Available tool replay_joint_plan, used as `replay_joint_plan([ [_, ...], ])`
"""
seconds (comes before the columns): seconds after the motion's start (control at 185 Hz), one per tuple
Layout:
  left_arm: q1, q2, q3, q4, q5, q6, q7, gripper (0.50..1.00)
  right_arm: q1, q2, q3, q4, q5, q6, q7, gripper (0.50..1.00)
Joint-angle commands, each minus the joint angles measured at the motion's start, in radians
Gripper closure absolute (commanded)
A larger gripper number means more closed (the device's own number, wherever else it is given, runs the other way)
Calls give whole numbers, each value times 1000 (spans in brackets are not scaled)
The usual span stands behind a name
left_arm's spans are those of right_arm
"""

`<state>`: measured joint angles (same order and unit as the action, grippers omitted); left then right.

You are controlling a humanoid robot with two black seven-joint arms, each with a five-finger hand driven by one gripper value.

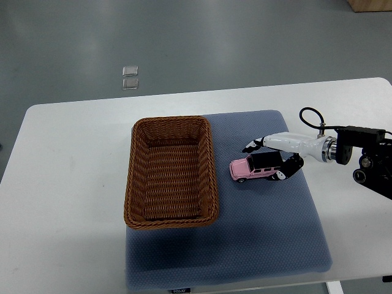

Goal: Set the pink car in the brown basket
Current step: 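Close the right hand fingers around the pink SUV's body, then lift the pink SUV and carry it over the wicker basket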

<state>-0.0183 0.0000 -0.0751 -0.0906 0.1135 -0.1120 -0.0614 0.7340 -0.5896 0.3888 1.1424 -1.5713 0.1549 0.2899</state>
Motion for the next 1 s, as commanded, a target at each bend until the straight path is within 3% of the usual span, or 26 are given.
replay_joint_plan([
  [0.0,0,0,1,0,0,0,0,500,2,-1,1,-6,1,0,0,679],
  [0.124,0,0,1,0,0,0,0,500,2,-1,1,-6,-1,0,0,728],
  [0.41,-3,0,1,2,0,0,0,500,2,-3,4,-10,1,-2,2,746],
  [0.594,-3,0,0,3,0,0,0,500,1,-9,10,-12,4,-29,9,848],
  [0.772,-3,0,0,5,0,0,0,500,1,-18,27,-12,11,-35,14,1000],
  [0.993,-3,0,-2,5,0,0,0,500,-1,-38,101,-4,40,-28,26,1000],
])
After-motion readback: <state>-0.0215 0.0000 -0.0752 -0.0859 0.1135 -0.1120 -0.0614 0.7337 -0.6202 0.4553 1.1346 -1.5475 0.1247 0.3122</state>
